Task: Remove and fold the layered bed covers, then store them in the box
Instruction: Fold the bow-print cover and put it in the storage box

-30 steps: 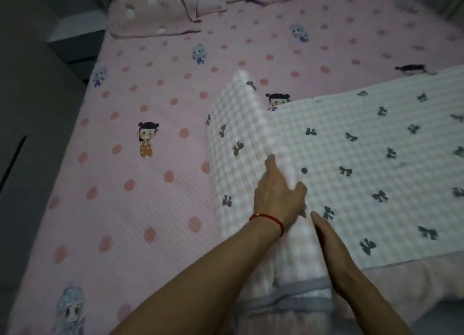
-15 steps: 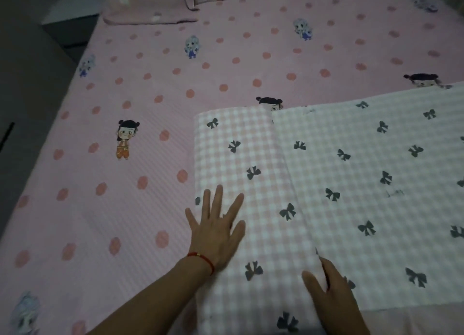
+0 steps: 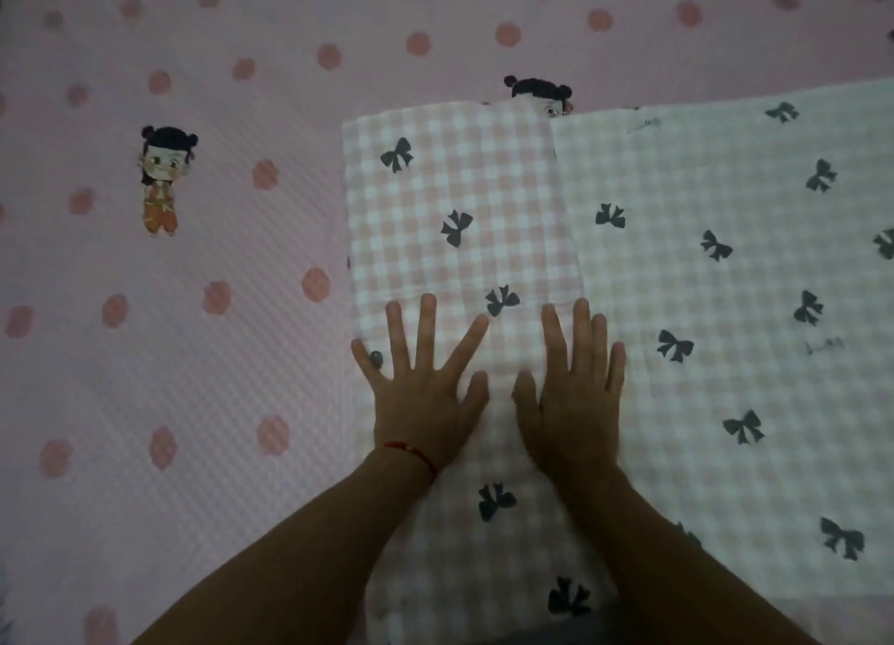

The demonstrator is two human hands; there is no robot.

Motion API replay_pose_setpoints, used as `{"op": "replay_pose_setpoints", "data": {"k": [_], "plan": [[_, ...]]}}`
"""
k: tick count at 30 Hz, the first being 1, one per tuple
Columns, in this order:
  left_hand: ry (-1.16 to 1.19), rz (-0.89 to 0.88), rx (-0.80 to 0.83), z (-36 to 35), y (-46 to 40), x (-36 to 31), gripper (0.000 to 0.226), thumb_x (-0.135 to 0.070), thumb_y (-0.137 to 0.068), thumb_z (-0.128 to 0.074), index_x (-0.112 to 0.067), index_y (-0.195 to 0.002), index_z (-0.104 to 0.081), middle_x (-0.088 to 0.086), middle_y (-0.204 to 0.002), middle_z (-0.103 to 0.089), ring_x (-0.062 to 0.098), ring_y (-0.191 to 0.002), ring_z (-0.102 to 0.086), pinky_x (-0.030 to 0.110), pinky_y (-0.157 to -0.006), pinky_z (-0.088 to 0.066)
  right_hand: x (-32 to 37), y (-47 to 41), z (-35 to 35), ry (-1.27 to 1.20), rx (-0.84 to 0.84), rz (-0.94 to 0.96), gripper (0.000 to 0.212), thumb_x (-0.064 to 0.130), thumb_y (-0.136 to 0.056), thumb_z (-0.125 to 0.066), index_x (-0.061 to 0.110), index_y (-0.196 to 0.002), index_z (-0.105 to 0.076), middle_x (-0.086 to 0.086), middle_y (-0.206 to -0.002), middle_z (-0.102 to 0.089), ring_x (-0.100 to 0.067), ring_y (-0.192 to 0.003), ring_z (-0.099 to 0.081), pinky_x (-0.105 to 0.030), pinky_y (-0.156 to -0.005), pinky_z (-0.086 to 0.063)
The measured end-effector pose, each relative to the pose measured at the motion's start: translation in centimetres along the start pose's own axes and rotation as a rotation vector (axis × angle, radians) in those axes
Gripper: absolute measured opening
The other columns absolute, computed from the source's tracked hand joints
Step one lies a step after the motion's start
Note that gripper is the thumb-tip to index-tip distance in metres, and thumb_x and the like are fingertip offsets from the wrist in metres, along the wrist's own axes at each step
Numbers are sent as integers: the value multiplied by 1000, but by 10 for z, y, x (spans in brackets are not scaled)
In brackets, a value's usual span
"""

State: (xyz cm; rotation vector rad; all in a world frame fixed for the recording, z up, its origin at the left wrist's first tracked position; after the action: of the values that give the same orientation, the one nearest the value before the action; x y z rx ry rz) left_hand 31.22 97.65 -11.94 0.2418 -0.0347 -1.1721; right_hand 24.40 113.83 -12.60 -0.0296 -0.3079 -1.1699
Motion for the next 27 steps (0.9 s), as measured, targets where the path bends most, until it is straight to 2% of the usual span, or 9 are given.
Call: {"op": "replay_pose_setpoints", "data": {"k": [8,15,18,20,22,23,24,25,27], "plan": [[15,-20,-16,-15,-3,-3,63,-62,-98,-27,-50,-156,-4,9,-168,12,43,-151,15,80,-106,-4,-8,-12,-19,13,-73,22,76,48,-95,-36,15,-161,-20,-17,-168,-7,-35,-156,-4,-63,-121,-12],[-34,-15,14,-8,-2,-4,65,-64,-97,-35,-50,-156,-11,9,-169,3,43,-152,10,79,-107,-7,-8,-12,-21,-57,-136,45,76,49,-94,-38,14,-160,-25,-19,-167,-13,-37,-155,-10,-63,-121,-12],[71,-21,-57,9,3,-1,68,-57,-95,-50,-45,-156,-21,8,-169,-1,37,-154,8,74,-112,-9,-9,-12,-20,-80,-139,63,78,48,-93,-43,16,-161,-23,-17,-168,-12,-36,-155,-10,-62,-121,-13],[310,166,-197,27,15,11,78,-45,-91,-64,-34,-157,-26,8,-167,-4,30,-154,2,62,-119,-16,-9,-13,-18,-90,-118,61,77,50,-93,-40,19,-161,-21,-15,-169,-10,-35,-156,-9,-61,-122,-12],[566,519,-254,36,34,27,90,-47,-87,-69,-25,-159,-18,6,-163,-14,23,-150,-16,46,-119,-27,-11,-11,-14,-121,-97,70,78,52,-93,-38,21,-162,-19,-13,-169,-9,-33,-156,-7,-60,-122,-11],[644,669,-209,35,39,36,93,-54,-85,-70,-23,-157,-21,7,-159,-28,22,-145,-30,42,-115,-34,-9,-10,-12,-134,-70,80,80,52,-92,-40,22,-162,-17,-13,-169,-7,-33,-156,-6,-60,-122,-11],[704,770,-120,33,42,42,91,-62,-80,-70,-21,-153,-33,5,-149,-45,23,-135,-45,41,-109,-42,-9,-10,-13,-143,-42,95,82,52,-92,-42,23,-163,-13,-12,-170,-4,-32,-157,-4,-59,-123,-9],[782,833,-15,34,44,45,85,-68,-75,-72,-22,-143,-48,2,-136,-60,24,-123,-58,40,-101,-48,-9,-9,-10,-169,-7,111,85,53,-91,-44,25,-163,-9,-10,-170,0,-30,-157,-1,-59,-123,-7],[957,843,152,43,45,44,74,-65,-66,-82,-23,-124,-65,-1,-115,-73,24,-105,-70,44,-94,-54,-19,-10,-5,-319,83,160,86,52,-89,-43,32,-162,-1,-4,-170,9,-25,-157,9,-55,-124,2]]}}
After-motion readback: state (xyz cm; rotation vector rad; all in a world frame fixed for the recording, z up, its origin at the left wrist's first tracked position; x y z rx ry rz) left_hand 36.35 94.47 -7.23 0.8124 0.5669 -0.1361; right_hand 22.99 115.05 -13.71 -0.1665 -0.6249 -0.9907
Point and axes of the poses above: each hand's wrist, its own y-axis away from the middle knuckle, its own z-axis out of the back of the hand, x = y × z, the point moved 6 cm from there along -y, towards the middle knuckle
